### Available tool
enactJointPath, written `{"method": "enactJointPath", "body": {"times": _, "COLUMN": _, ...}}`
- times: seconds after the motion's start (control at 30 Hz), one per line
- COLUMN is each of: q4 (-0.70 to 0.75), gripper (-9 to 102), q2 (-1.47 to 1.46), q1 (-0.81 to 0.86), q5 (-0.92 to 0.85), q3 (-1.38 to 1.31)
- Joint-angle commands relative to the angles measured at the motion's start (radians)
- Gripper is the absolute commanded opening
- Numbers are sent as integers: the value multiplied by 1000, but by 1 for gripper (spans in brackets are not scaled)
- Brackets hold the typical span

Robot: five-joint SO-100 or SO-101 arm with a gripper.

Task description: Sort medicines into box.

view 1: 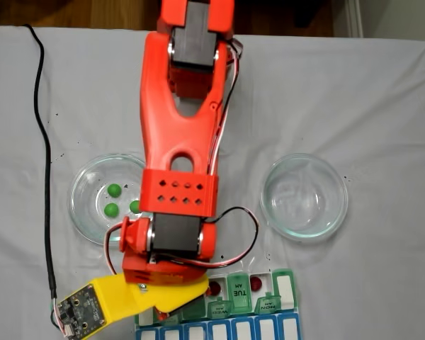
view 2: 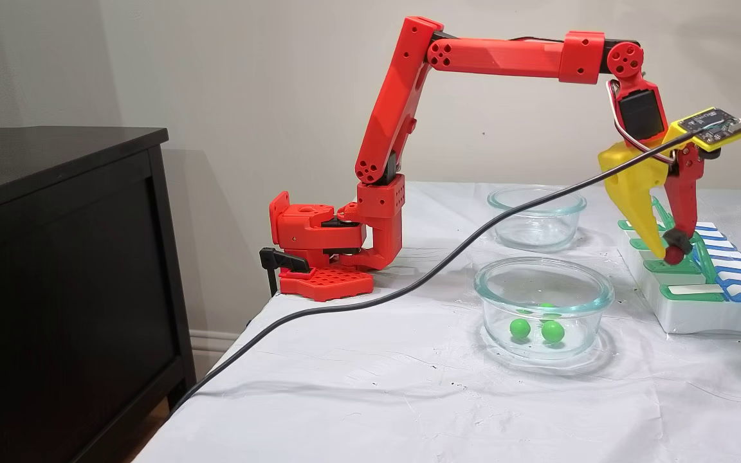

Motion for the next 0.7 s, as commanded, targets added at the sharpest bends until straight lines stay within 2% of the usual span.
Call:
{"method": "enactJointPath", "body": {"times": 0.0, "q4": -23, "gripper": 0, "q2": 14, "q1": 15, "q5": -21, "q3": -130}}
{"method": "enactJointPath", "body": {"times": 0.2, "q4": -20, "gripper": 1, "q2": 11, "q1": 15, "q5": -61, "q3": -132}}
{"method": "enactJointPath", "body": {"times": 0.3, "q4": -15, "gripper": 18, "q2": 25, "q1": 14, "q5": -83, "q3": -110}}
{"method": "enactJointPath", "body": {"times": 0.47, "q4": 0, "gripper": 24, "q2": 49, "q1": 12, "q5": -81, "q3": -91}}
{"method": "enactJointPath", "body": {"times": 0.6, "q4": 11, "gripper": 24, "q2": 83, "q1": 21, "q5": -81, "q3": -80}}
{"method": "enactJointPath", "body": {"times": 0.67, "q4": 26, "gripper": 16, "q2": 107, "q1": 31, "q5": -97, "q3": -81}}
